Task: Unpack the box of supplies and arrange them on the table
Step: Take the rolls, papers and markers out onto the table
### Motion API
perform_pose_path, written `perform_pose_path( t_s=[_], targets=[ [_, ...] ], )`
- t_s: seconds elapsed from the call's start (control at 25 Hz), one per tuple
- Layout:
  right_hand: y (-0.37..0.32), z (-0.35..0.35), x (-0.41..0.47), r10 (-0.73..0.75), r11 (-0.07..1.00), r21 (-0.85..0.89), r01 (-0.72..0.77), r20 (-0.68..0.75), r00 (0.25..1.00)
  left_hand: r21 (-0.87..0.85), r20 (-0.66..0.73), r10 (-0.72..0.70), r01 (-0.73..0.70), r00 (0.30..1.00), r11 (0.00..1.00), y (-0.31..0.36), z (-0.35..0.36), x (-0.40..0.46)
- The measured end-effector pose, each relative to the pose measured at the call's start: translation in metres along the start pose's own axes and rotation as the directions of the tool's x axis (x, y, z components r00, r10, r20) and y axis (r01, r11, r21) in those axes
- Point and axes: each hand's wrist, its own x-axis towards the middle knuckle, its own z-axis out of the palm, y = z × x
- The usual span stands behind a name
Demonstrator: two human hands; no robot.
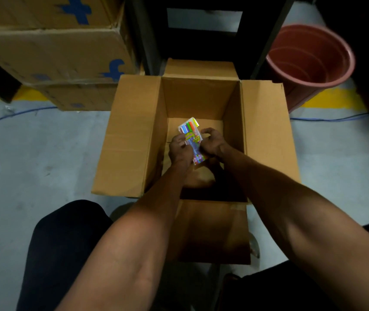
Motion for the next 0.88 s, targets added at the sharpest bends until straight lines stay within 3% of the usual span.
perform_pose_path(
  t_s=[0.16, 0.36, 0.52, 0.72, 0.88],
  targets=[
    [-0.019, -0.003, -0.023, -0.051, 0.996, 0.075, 0.051, -0.008, 0.999, 0.017, 0.047, 0.050, -0.051, 0.998, 0.999, 0.027, -0.016, -0.014],
    [-0.074, -0.027, -0.103, -0.018, 0.978, 0.207, 0.019, -0.004, 1.000, -0.061, 0.146, -0.063, 0.072, 0.987, 0.996, 0.097, -0.058, -0.078],
    [-0.135, -0.071, -0.185, -0.010, 0.964, 0.264, 0.014, -0.016, 1.000, -0.019, 0.183, -0.050, 0.054, 0.982, 0.998, 0.191, -0.080, -0.141],
    [-0.246, -0.136, -0.295, 0.056, 0.932, 0.360, -0.028, -0.068, 0.996, 0.010, 0.167, -0.248, 0.250, 0.954, 0.968, 0.330, -0.095, -0.234],
    [-0.335, -0.195, -0.367, 0.024, 0.925, 0.380, -0.004, -0.049, 0.999, 0.025, 0.117, -0.266, 0.265, 0.957, 0.964, 0.435, -0.104, -0.298]
  ],
)
